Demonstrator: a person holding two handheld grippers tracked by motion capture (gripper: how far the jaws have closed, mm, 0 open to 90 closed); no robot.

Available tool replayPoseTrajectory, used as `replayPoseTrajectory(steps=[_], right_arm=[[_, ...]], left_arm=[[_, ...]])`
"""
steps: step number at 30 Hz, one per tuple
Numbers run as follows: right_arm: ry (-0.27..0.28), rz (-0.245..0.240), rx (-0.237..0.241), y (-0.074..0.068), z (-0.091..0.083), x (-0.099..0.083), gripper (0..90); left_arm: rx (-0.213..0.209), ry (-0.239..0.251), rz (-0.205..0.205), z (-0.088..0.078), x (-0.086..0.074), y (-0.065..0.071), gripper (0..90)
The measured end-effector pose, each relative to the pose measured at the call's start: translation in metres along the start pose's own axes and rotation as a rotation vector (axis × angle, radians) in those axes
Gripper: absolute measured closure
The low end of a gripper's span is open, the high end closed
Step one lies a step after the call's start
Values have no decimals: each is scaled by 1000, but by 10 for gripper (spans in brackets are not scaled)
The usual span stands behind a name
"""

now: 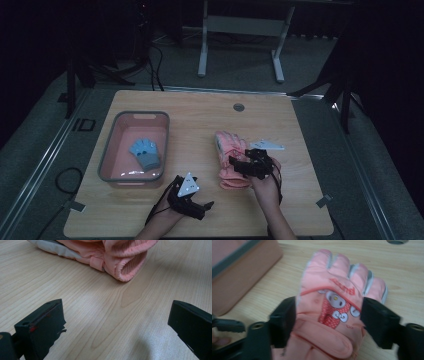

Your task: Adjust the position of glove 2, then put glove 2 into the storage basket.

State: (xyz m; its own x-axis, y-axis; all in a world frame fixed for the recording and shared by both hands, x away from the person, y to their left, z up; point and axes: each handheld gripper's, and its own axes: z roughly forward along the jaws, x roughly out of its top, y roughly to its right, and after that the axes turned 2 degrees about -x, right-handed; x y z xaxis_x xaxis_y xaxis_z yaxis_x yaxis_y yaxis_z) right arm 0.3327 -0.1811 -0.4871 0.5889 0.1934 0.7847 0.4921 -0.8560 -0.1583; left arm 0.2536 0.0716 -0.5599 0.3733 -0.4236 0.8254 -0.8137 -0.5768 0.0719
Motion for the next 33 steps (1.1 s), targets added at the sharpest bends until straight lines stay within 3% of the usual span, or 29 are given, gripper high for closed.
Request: replayPoseTrajectory(steps=[3,5,7,11,13,14,17,22,28,30,33], right_arm=[[34,17,42,8,-12,3,159],[46,-2,38,14,-20,6,142],[65,-47,57,21,-27,7,148],[82,-212,7,34,-39,5,140],[76,-229,10,37,-41,4,140],[41,-245,16,44,-44,4,142],[16,-257,20,53,-47,1,140],[1,-275,29,63,-48,-4,127],[-3,-271,48,63,-49,-1,138],[17,-253,54,61,-50,2,138],[44,-208,77,57,-51,8,107]], left_arm=[[1,-2,1,0,0,0,10],[3,2,3,0,0,0,10],[5,-15,13,0,3,1,10],[15,18,29,-4,11,5,10],[13,18,28,-6,16,6,10],[15,19,30,-7,19,6,10],[8,29,10,-11,31,6,10],[-49,27,-18,-13,54,0,10],[-44,24,31,-11,88,-6,11],[-36,14,54,-7,100,-8,11],[-27,7,49,3,116,-13,46]])
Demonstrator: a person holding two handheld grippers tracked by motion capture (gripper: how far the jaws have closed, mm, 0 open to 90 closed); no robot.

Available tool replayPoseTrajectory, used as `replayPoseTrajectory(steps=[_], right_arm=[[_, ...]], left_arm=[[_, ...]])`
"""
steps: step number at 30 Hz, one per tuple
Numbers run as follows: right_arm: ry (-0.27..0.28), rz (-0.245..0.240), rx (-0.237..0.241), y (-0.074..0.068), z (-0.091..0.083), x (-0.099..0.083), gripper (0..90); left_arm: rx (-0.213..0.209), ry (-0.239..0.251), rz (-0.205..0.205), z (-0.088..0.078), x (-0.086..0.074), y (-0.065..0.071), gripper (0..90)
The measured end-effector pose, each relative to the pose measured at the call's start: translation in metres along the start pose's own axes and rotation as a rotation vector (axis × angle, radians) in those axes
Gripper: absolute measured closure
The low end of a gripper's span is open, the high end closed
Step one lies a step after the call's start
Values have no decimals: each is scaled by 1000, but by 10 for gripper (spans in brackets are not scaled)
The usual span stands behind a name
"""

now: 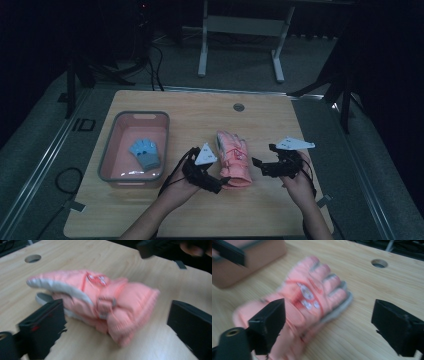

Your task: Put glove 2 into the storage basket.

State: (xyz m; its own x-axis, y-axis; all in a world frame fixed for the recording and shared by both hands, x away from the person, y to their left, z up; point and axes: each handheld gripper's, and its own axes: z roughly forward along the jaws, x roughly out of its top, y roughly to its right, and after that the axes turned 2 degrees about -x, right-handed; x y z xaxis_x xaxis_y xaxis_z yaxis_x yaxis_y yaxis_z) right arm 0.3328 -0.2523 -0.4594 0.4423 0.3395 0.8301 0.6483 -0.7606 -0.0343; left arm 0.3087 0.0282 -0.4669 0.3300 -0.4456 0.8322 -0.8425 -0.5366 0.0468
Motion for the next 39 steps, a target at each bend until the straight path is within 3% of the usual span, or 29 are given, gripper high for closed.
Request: replayPoseTrajectory(steps=[2,4,5,7,9,10,12,13,15,17,18,19,29,33,36,37,39], right_arm=[[18,41,43,-1,1,4,96],[35,60,68,-2,3,7,119],[38,58,48,-2,4,8,208],[-11,24,0,-2,8,10,473],[-17,37,28,-1,14,11,655],[-29,30,33,-2,18,10,682],[-52,23,13,-4,27,9,684],[-68,38,37,-5,33,7,656],[-78,51,40,-5,40,4,595],[-89,91,54,-3,47,-1,550],[-95,113,59,-1,51,-3,529],[-104,141,70,1,54,-6,517],[-216,403,161,25,87,-37,412],[-242,458,219,31,94,-41,433],[-239,483,254,33,97,-43,490],[-218,478,269,32,97,-44,597],[-193,448,260,28,96,-44,676]], left_arm=[[20,0,-5,6,9,-4,48],[18,18,-7,11,15,-9,109],[31,22,-16,14,19,-12,166],[57,-2,-21,21,24,-16,225],[93,-6,-18,27,26,-19,383],[97,-10,-34,31,27,-21,433],[112,-44,-71,38,26,-24,439],[111,-59,-91,41,25,-26,401],[116,-99,-155,49,19,-30,297],[127,-176,-184,60,11,-34,243],[127,-176,-184,60,11,-34,224],[123,-199,-225,66,4,-39,216],[-23,-195,-453,88,-24,-58,198],[-112,-171,-500,90,-30,-63,332],[-129,-170,-502,89,-30,-64,435],[-138,-157,-498,89,-30,-63,485],[-138,-148,-489,88,-30,-63,556]])
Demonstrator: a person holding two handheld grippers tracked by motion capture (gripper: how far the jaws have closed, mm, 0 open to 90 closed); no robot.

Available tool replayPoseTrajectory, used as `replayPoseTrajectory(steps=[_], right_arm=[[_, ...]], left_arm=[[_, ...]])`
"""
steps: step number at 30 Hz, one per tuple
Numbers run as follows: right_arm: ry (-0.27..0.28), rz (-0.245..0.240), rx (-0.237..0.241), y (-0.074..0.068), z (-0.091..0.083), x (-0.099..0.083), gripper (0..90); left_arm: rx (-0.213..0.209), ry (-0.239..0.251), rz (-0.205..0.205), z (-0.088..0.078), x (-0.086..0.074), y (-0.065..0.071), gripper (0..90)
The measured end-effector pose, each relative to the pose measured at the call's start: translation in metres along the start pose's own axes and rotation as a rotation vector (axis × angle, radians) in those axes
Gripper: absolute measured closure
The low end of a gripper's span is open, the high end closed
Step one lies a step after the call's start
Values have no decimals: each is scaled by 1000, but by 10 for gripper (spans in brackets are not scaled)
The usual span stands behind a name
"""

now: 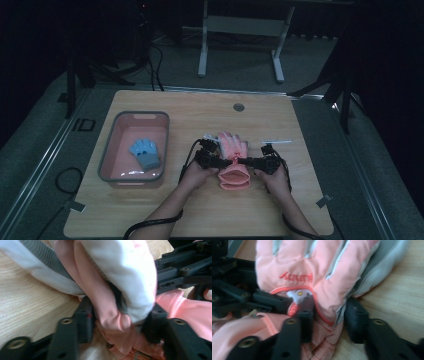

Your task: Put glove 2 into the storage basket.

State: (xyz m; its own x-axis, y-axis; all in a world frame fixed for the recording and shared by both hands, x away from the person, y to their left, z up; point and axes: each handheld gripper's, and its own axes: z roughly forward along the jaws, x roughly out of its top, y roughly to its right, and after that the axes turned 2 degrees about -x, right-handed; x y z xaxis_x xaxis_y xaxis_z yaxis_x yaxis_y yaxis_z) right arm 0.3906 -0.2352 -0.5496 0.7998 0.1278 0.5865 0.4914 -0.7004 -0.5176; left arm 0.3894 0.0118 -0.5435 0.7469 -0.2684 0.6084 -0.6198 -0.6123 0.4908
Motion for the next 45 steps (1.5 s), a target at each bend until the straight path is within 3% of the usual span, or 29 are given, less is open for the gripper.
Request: replayPoseTrajectory(steps=[2,6,11,15,25,35,45], right_arm=[[14,-33,-29,-6,-2,-1,732],[23,-74,-81,-19,-5,1,756],[45,-85,-81,-30,-14,8,761],[61,-106,-87,-43,-21,15,760],[94,-130,-67,-74,-32,30,760],[120,-162,-43,-106,-28,48,760],[123,-186,-25,-140,-10,68,759]], left_arm=[[-2,12,25,-2,-1,1,614],[-16,21,11,-8,1,3,648],[-14,37,25,-21,6,11,658],[9,43,58,-37,14,21,657],[50,37,89,-74,27,34,657],[69,46,114,-115,34,32,657],[101,65,110,-155,34,17,657]])
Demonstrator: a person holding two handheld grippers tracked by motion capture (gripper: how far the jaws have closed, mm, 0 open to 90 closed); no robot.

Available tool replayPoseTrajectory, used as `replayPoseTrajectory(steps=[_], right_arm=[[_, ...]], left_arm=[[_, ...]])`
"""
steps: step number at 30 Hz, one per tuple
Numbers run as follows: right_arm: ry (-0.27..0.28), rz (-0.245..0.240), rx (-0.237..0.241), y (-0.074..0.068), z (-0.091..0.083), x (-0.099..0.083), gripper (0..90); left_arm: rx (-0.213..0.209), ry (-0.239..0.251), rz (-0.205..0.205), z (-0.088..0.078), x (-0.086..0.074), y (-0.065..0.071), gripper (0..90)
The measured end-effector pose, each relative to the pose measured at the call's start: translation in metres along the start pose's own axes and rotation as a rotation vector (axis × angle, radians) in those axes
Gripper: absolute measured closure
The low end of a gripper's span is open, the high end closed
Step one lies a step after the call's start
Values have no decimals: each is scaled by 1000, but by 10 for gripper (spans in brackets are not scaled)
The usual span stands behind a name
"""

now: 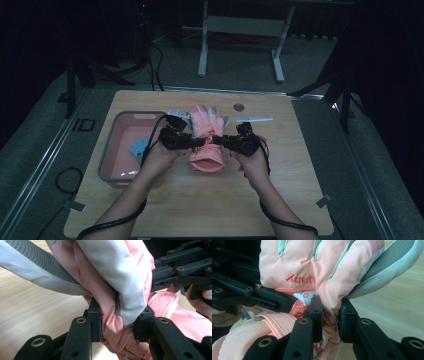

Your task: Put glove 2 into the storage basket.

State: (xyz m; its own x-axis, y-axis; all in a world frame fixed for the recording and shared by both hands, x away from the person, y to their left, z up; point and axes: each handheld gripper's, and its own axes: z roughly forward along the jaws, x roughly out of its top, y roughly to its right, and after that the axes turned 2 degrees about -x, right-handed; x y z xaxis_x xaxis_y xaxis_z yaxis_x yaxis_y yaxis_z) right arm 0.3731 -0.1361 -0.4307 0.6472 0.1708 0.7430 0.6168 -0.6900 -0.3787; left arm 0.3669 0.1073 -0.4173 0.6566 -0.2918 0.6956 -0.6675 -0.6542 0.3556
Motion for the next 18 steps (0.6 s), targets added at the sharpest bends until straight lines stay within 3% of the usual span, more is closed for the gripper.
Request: replayPoseTrajectory(steps=[18], right_arm=[[9,-19,77,-60,56,47,759]], left_arm=[[84,-2,-19,-84,1,-45,657]])
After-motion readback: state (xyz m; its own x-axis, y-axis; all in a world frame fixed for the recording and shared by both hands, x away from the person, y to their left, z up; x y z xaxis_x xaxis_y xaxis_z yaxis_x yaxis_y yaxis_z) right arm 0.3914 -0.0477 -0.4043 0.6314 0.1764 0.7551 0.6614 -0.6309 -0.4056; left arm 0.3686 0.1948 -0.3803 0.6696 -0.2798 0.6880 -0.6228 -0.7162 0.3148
